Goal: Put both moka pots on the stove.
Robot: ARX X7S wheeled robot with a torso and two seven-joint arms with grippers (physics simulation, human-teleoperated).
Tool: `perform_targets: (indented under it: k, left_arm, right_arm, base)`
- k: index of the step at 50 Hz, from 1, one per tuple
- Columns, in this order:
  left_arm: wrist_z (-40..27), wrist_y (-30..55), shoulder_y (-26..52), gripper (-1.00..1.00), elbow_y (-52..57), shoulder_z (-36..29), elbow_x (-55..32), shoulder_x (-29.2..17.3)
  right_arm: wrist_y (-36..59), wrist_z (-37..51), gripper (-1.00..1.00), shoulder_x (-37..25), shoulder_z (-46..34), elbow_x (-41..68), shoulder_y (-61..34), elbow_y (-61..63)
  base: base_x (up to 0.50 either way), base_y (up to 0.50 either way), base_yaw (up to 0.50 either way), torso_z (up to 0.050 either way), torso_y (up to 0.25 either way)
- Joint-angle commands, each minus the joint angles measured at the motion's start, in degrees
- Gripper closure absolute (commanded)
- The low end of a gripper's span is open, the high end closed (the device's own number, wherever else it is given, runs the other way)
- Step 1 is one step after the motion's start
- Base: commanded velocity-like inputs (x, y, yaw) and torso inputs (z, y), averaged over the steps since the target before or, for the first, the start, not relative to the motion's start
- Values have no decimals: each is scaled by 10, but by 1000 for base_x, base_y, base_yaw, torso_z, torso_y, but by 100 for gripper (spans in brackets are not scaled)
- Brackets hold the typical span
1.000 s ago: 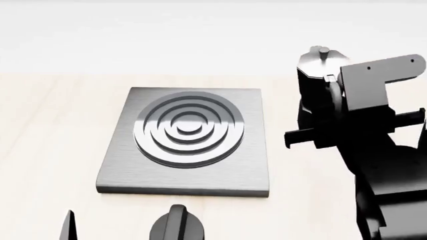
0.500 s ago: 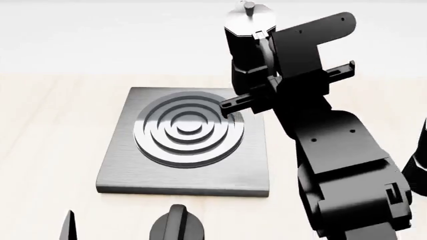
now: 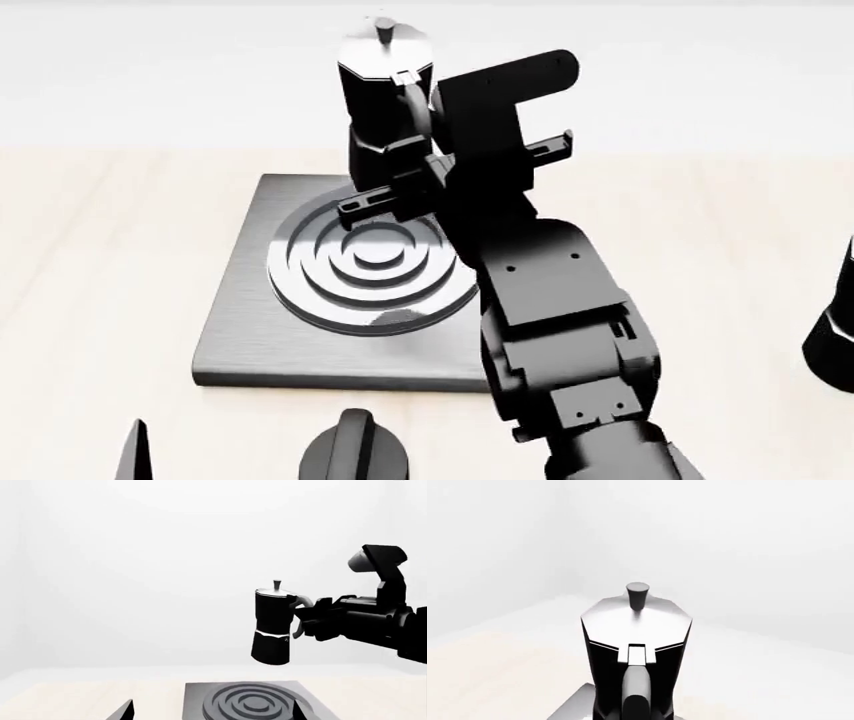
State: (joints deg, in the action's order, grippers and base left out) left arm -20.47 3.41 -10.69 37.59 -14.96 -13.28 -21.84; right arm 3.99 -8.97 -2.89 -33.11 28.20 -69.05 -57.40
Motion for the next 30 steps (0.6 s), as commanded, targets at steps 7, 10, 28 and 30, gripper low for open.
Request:
perform_targets:
  k: [7, 10, 28, 30]
  left_arm:
    - [3, -14, 0, -100, -12, -1, 0, -4]
    - [2, -13, 1, -100, -12, 0, 1, -6]
    - [-1, -11, 6, -100, -19, -4, 5, -8]
    - [-2, -11, 5, -100, -18, -3, 4, -8]
  right_arm:
    - [-158, 33, 100, 29, -402, 383, -61, -130]
    - [-167, 37, 100, 29, -438, 416, -60, -127]
    - [-198, 42, 100, 29, -543, 512, -55, -118]
    - [-200, 41, 100, 29, -545, 513, -54, -117]
  base:
    - [0, 0, 0, 0, 1]
    - [0, 0, 0, 0, 0]
    - [0, 0, 0, 0, -95]
    - [0, 0, 0, 0, -177]
